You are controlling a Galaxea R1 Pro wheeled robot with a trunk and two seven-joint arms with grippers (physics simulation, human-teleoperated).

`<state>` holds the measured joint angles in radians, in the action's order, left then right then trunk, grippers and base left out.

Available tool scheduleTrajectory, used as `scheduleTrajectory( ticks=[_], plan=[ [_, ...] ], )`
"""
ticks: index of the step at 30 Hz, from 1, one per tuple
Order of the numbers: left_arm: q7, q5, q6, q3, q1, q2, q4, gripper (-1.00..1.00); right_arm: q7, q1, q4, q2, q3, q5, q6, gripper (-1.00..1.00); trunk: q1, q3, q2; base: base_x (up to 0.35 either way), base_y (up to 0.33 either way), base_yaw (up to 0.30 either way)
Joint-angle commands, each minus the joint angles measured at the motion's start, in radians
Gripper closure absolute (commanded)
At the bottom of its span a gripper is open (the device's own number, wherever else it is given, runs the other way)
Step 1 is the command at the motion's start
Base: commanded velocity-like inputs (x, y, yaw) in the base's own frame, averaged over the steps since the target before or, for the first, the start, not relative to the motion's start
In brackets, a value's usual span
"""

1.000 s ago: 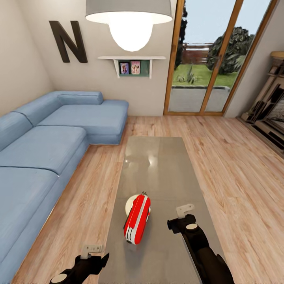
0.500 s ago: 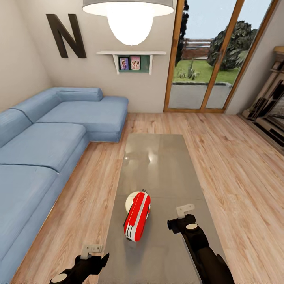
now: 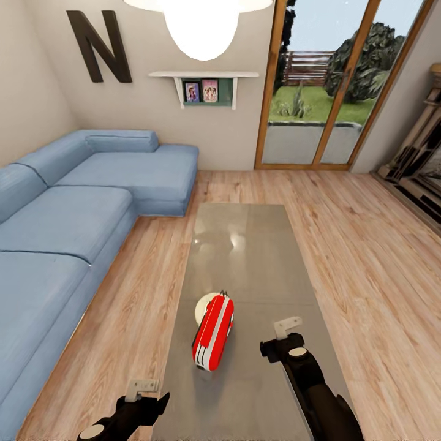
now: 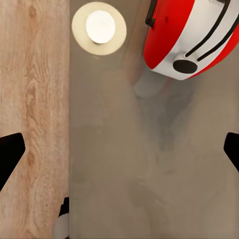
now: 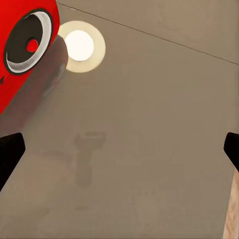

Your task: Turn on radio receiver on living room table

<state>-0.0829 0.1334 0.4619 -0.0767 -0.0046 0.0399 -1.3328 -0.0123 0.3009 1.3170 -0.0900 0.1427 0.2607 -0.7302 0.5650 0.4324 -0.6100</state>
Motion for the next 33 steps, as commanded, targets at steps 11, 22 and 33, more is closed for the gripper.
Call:
scheduleTrajectory(
  ticks=[11, 22, 33],
  plan=[
    [0.0, 0.0, 0.0, 0.0, 0.0, 0.0, 0.0, -1.0, 0.0, 0.0, 0.0, 0.001, 0.0, -0.001, 0.0, -1.0, 0.0, 0.018, 0.0, 0.0, 0.0, 0.0],
    [0.0, 0.0, 0.0, 0.0, 0.0, 0.0, 0.0, -1.0, -0.001, 0.001, -0.001, 0.001, 0.0, -0.003, 0.0, -1.0, 0.0, 0.036, 0.0, 0.0, 0.0, 0.0],
    [0.0, 0.0, 0.0, 0.0, 0.0, 0.0, 0.0, -1.0, -0.001, 0.001, -0.001, 0.001, 0.0, -0.003, 0.0, -1.0, 0.0, 0.054, 0.0, 0.0, 0.0, 0.0]
  ],
)
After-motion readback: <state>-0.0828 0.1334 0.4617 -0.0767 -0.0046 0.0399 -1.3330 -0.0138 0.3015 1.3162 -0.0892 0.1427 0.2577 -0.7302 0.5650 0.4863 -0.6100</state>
